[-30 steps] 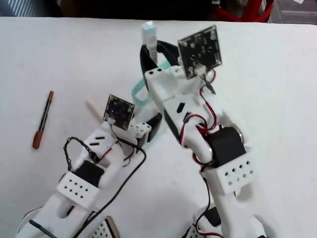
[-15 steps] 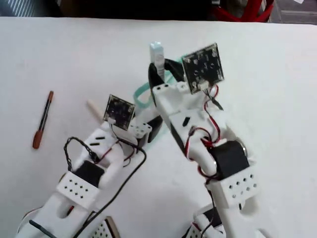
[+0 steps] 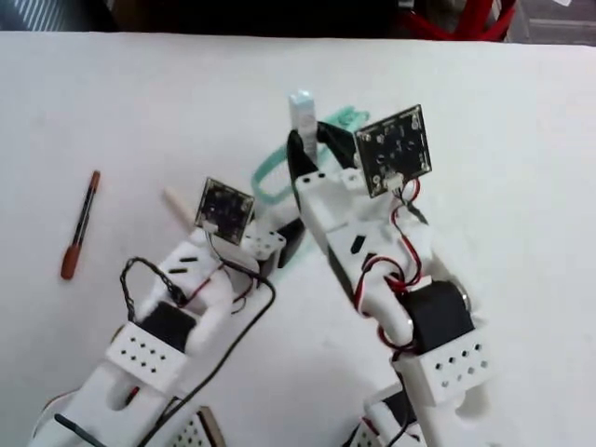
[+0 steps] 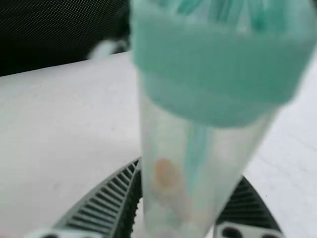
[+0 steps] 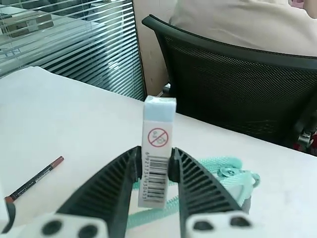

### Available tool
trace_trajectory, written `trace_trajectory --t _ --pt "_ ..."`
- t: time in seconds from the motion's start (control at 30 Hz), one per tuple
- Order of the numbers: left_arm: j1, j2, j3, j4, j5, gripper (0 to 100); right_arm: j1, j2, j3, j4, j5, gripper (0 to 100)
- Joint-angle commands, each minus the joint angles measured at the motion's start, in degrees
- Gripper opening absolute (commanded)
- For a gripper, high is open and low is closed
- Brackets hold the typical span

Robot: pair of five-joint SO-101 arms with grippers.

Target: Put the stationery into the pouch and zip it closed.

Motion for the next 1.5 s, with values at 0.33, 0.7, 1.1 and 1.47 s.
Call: trace_trajectory --t 0.33,0.7,1.1,1.47 --pt "-0.22 -1.1 -0.53 -0.79 -0.09 22 -0.22 12.35 -6.33 -1.8 -0.09 1.8" --pt "-0.22 -1.1 -0.53 -0.79 -0.18 22 -0.22 7.87 -5.89 -0.4 0.26 1.8" --pt "-0.22 -1.1 -0.53 -0.79 -0.18 22 -0.22 7.16 -5.98 1.45 0.26 1.8" --pt "-0.22 -1.1 -0.53 -0.79 -0.18 22 -0.31 7.16 -6.24 0.57 -0.09 1.8"
